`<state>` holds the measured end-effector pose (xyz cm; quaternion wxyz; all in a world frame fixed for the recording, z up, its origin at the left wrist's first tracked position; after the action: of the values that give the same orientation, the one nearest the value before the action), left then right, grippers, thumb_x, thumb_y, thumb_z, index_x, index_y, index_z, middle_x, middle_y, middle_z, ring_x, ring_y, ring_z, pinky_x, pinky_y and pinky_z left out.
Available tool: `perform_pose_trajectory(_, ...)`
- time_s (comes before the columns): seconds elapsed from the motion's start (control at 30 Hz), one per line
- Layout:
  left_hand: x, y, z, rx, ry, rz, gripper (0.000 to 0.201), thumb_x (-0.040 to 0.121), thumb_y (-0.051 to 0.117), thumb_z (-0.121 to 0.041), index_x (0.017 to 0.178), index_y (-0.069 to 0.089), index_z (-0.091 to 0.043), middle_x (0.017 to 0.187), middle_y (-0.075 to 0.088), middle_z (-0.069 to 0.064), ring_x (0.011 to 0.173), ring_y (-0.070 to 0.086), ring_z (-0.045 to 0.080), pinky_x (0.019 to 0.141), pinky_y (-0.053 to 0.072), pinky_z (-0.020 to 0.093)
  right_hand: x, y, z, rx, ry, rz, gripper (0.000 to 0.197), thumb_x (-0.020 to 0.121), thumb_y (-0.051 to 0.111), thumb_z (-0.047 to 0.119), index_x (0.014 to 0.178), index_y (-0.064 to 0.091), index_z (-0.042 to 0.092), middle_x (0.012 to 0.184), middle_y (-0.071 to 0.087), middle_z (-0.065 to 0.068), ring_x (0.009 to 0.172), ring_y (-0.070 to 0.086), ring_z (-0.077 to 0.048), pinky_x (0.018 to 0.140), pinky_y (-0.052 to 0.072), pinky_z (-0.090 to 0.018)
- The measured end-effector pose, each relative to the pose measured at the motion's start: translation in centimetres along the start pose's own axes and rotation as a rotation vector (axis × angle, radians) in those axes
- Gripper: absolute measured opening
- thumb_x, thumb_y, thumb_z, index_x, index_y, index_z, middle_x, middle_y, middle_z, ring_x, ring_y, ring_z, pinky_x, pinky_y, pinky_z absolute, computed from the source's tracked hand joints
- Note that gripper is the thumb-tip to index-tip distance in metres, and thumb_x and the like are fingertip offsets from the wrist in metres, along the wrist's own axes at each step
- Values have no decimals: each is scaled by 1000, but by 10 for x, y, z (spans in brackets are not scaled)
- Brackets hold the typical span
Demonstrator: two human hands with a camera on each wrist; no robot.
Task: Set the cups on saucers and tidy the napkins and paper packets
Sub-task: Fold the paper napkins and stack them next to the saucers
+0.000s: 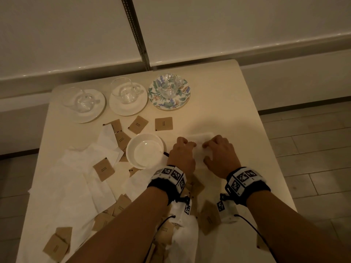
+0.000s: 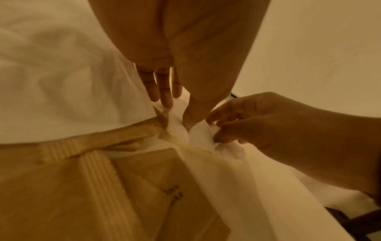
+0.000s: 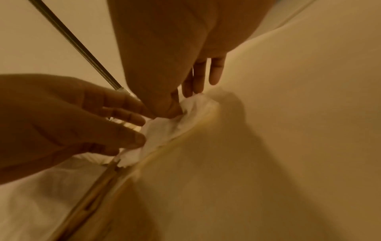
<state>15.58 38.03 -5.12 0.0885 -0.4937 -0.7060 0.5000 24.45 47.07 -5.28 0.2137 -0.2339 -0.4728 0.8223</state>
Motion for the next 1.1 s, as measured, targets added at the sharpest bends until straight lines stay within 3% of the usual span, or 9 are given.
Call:
perform_pose_trajectory(0.17,2,3,5,146,-22,23,61,86,64,-23,142,40,-23,145,28,2,124,40,28,100,37,41,4,-9,-15,-39,59,48,61,76,67,27,133,48,20,133,38,-4,118,42,-27,99,32,-39)
perform_pose_trajectory(0.3,-1,4,-2,227,35,-17,67,81,62,-20,143,37,-25,157,18,0,133,30,28,106,28,44,6,2,3,-149,-119,161,71,74,68,28,140,43,24,147,31,-2,130,34,-26,104,31,-41)
perform_pose_trajectory(0.4,0,7,1,238,-5,46,70,79,65,-25,142,35,-28,158,18,-3,136,27,28,108,25,46,8,5,3,-186,-105,195,70,73,68,31,139,43,26,146,32,-2,131,33,-26,105,28,-42)
perform_pose_trajectory(0.57,3,8,-2,253,-9,41,71,79,68,-26,141,34,-26,159,19,-2,136,30,29,108,27,47,10,7,12,-164,-103,185,75,70,72,38,137,41,27,142,32,-1,128,34,-26,103,29,-41)
perform_pose_trajectory(0.9,3,0,-2,166,7,75,72,81,68,-21,144,33,-25,159,20,1,137,33,30,109,30,46,6,10,13,-181,-10,242,84,69,75,35,142,34,27,147,28,-1,135,29,-25,109,25,-44)
perform_pose_trajectory(1.0,-13,-16,-6,-21,51,14,69,83,67,-14,145,36,-22,157,24,4,137,35,27,111,32,38,0,-5,23,-83,25,129,74,74,72,32,139,40,25,145,33,-4,134,31,-26,110,22,-44)
perform_pose_trajectory(1.1,-42,-38,0,-288,78,-93,45,86,63,-8,128,54,-19,131,52,1,111,56,18,92,46,27,-11,-24,43,26,29,-62,50,78,68,24,125,52,20,129,45,-4,120,42,-25,100,31,-40)
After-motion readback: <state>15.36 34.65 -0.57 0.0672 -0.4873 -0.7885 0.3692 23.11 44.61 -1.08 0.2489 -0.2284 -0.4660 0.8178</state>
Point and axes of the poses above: each hand's wrist, its own x-axis towards the middle knuckle, its own y-axis out of the palm, z = x × y, the point moved 9 cm from there along x, towards the middle knuckle
